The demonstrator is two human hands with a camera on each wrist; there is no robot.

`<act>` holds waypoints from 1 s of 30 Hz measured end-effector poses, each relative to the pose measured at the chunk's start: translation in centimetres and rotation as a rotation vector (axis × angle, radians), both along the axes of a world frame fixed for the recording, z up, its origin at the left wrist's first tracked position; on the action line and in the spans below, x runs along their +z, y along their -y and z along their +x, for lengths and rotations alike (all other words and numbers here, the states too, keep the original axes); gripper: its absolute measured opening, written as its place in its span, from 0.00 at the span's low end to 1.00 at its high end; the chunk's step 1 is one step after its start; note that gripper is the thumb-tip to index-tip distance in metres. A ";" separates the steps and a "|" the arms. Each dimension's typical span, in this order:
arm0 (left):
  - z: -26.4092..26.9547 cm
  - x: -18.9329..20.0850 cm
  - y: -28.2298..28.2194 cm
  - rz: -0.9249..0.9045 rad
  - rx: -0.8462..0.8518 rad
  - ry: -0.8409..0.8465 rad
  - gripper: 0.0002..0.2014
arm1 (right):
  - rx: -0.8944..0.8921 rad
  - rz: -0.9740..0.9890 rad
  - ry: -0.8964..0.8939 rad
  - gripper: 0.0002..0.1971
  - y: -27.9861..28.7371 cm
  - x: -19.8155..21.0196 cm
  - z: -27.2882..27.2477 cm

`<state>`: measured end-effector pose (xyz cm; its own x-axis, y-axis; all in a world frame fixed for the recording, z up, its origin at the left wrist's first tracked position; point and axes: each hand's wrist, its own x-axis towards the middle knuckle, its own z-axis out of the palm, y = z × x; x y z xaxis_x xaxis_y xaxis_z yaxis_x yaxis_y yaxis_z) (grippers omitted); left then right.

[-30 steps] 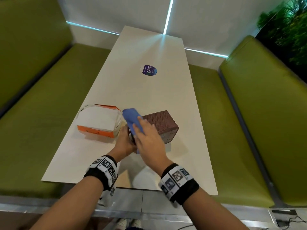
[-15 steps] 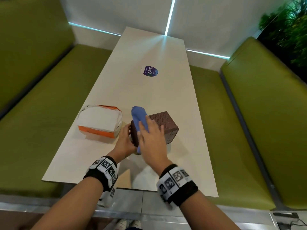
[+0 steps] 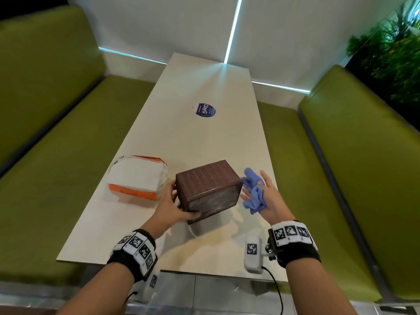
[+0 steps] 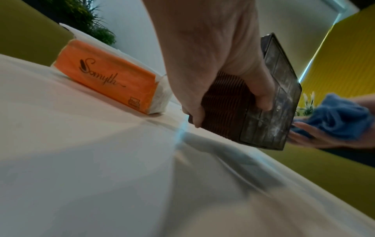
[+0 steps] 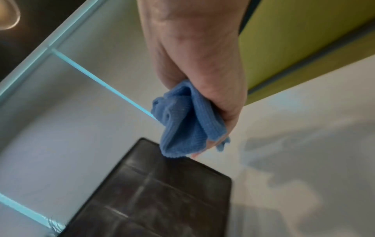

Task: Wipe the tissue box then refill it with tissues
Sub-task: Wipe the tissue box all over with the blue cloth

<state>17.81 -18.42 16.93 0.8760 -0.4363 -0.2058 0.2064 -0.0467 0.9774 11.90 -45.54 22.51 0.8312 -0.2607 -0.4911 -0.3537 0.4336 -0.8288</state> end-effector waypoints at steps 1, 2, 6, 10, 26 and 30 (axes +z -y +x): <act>-0.1 0.4 -0.1 -0.051 0.010 -0.029 0.52 | -0.016 0.071 0.035 0.21 -0.1 -0.1 -1.0; 0.0 0.7 -0.1 -0.091 0.022 -0.052 0.51 | 0.006 0.130 0.077 0.19 0.0 -0.7 -1.8; 0.2 1.8 0.1 -0.218 -0.006 -0.140 0.46 | 0.371 0.137 0.165 0.24 -2.7 -0.3 -4.1; -0.5 2.9 1.0 -0.264 -0.295 -0.218 0.46 | 0.339 0.121 0.158 0.16 -5.8 2.0 -4.7; 2.7 7.2 1.1 -0.013 -0.220 0.095 0.51 | 0.204 -0.457 0.144 0.52 -2.9 5.0 -3.2; 1.9 5.6 2.3 0.046 -0.131 0.175 0.55 | -0.075 -0.746 0.319 0.31 -4.4 8.3 -2.5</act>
